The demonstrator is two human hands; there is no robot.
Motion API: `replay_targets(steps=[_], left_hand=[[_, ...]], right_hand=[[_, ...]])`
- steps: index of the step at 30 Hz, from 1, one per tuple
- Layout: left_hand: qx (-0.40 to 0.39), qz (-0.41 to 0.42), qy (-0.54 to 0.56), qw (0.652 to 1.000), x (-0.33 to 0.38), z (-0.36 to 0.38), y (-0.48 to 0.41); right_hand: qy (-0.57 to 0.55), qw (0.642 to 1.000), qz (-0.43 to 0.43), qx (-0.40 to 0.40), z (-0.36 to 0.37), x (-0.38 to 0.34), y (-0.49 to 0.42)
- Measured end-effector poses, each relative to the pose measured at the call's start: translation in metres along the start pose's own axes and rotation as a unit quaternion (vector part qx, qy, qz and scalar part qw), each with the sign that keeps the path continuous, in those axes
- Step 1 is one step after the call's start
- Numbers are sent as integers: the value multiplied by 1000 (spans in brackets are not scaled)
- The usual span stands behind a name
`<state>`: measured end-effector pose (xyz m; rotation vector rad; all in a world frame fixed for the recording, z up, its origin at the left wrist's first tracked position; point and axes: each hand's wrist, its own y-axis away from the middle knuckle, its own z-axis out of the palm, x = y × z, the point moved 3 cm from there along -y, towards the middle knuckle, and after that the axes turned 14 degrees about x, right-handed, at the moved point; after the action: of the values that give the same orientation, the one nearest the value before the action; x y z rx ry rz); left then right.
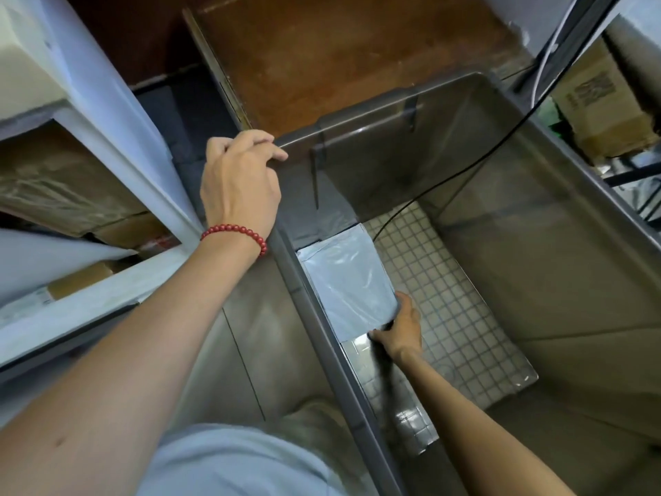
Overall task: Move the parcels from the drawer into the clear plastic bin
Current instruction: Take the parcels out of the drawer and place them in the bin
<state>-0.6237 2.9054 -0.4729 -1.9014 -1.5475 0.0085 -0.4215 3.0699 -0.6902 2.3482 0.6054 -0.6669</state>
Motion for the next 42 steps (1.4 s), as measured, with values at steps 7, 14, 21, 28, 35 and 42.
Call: replay_targets(steps=[7,14,21,28,35,42], left_hand=[[3,9,-1,1000,3,-1,1],[-28,13,4,1000,9,-5,5],[-57,91,-103,989,30,-23,18],[-102,136,-174,970,46,-39,32],[-123,147,-169,967,69,-67,40],[-124,162,-165,965,97,-95,52]], right_hand=[[22,989,138,46,-1,25,13],[-124,966,178,144,-38,22,15],[-27,998,-2,54,-85,6,28],[93,988,-125,0,-120,-28,44],[-198,971,-125,-53,-180,-48,69],[-94,964,-239,-71,-240,-87,91]])
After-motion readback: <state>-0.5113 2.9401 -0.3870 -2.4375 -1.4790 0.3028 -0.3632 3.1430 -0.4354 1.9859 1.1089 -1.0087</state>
